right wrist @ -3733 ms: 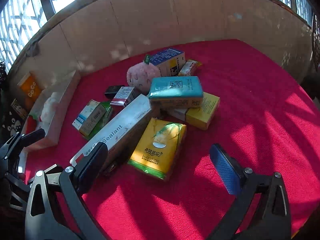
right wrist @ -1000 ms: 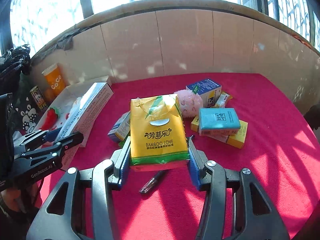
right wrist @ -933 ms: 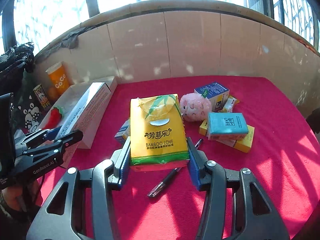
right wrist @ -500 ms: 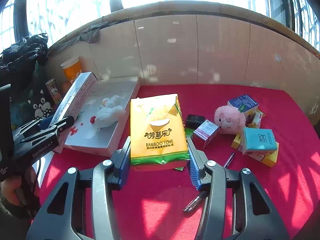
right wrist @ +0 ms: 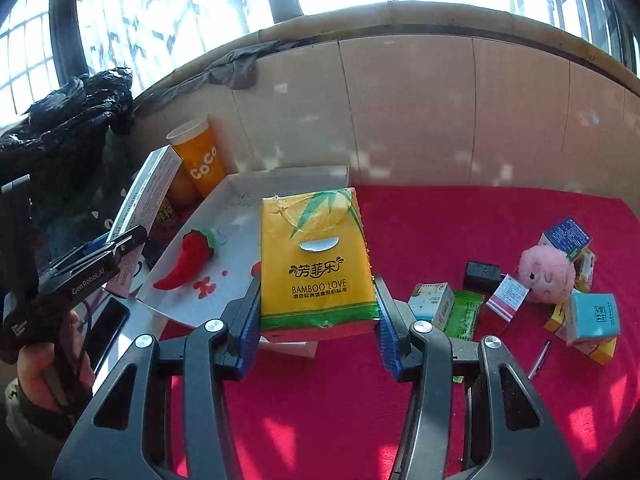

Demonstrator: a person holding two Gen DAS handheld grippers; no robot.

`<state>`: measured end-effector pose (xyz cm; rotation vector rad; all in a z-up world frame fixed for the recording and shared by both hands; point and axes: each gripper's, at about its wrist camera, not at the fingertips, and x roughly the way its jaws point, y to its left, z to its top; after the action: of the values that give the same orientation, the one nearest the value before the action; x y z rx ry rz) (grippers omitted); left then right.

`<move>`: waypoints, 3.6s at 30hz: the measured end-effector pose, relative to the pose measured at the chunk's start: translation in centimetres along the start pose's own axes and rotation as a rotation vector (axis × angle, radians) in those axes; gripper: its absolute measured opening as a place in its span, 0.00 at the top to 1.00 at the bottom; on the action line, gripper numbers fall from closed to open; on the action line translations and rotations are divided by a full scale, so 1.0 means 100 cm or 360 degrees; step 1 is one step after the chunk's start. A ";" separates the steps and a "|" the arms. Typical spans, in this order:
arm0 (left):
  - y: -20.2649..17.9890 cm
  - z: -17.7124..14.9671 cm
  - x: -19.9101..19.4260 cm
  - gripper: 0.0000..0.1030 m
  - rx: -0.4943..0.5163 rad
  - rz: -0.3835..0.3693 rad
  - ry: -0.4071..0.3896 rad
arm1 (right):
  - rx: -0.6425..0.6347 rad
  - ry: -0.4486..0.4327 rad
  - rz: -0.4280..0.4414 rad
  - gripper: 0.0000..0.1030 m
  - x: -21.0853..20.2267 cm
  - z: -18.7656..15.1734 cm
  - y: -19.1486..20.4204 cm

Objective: Organize objects
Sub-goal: 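Lower the sealant box and yellow tissue pack into the tray and open both tools, then grasp the black pen with the left tool while the right tool grasps the blue tissue pack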

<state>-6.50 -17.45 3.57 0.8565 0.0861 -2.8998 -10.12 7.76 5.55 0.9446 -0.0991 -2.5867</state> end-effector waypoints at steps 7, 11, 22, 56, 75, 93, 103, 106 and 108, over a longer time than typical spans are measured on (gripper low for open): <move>0.003 0.000 0.005 0.58 0.0013 0.0052 0.0009 | -0.0027 0.0019 0.0052 0.53 0.014 0.013 0.023; 0.006 0.005 0.010 0.58 0.0025 0.0074 0.0016 | -0.0025 0.0027 0.0073 0.53 0.023 0.024 0.032; 0.003 0.039 0.034 0.58 0.0036 -0.0010 0.0022 | 0.0042 0.0071 0.0134 0.52 0.067 0.053 0.058; 0.003 0.042 0.068 0.00 0.0008 0.0101 0.0004 | -0.0153 0.0008 -0.0079 0.00 0.109 0.027 0.075; -0.059 0.016 -0.010 0.00 0.0085 -0.0252 -0.0202 | 0.0269 -0.0304 -0.0257 0.00 -0.055 -0.022 -0.050; -0.244 -0.078 0.003 0.05 0.0623 -0.1120 0.0442 | 0.0377 -0.0012 -0.0745 0.00 -0.085 -0.054 -0.237; -0.318 -0.104 0.022 0.11 0.0795 -0.1016 0.0551 | 0.0231 0.0074 -0.0617 0.00 -0.039 -0.040 -0.238; -0.330 -0.109 0.027 0.12 0.0837 -0.0979 0.0565 | 0.0150 0.0142 -0.0676 0.00 -0.013 -0.036 -0.229; -0.336 -0.113 0.030 0.13 0.0863 -0.0963 0.0577 | 0.0118 0.0202 -0.0734 0.00 0.003 -0.038 -0.230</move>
<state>-7.16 16.55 -6.83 1.7009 -0.5240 -3.3175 -15.57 29.14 -2.04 1.2836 0.0664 -2.9416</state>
